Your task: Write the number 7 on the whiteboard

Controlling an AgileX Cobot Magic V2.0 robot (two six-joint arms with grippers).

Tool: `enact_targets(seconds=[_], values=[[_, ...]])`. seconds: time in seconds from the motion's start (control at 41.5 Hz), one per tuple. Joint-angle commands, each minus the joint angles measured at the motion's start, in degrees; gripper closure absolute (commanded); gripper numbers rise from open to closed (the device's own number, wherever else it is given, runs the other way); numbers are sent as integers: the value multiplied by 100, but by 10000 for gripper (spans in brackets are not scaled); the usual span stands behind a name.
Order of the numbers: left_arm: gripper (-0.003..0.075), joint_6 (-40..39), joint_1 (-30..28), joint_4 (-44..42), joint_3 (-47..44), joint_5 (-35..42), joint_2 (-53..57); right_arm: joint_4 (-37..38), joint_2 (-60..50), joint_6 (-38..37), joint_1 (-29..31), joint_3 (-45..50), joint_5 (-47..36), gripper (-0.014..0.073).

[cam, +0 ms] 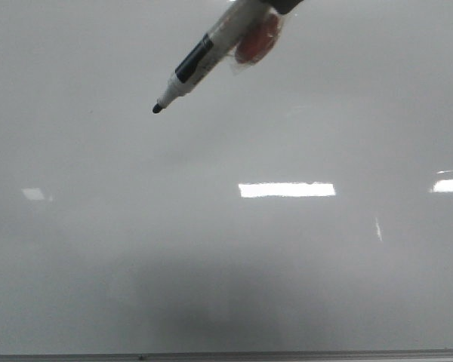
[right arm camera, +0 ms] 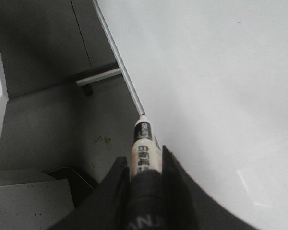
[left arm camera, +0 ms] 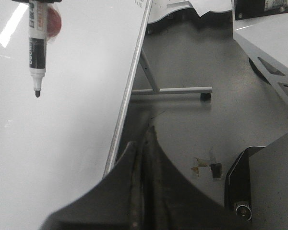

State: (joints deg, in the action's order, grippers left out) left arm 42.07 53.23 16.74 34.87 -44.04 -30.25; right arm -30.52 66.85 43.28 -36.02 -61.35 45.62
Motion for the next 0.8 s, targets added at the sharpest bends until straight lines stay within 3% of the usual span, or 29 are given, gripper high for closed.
enact_targets(seconds=[0.0,0.241,0.554,0.771], values=[[741,-70,11,169,151,345,-8,-277,-113,58,34,-177,-516,661],[741,-70,11,169,151,345,-8,-272,435,-476,137,-512,-2296,652],[741,-70,11,169,151,345,-8,-292,2068,-476,525,-1875,-2151,652],[741,-70,11,169,151,345,-8,-296,2485,-476,539,-2147,-2269,652]])
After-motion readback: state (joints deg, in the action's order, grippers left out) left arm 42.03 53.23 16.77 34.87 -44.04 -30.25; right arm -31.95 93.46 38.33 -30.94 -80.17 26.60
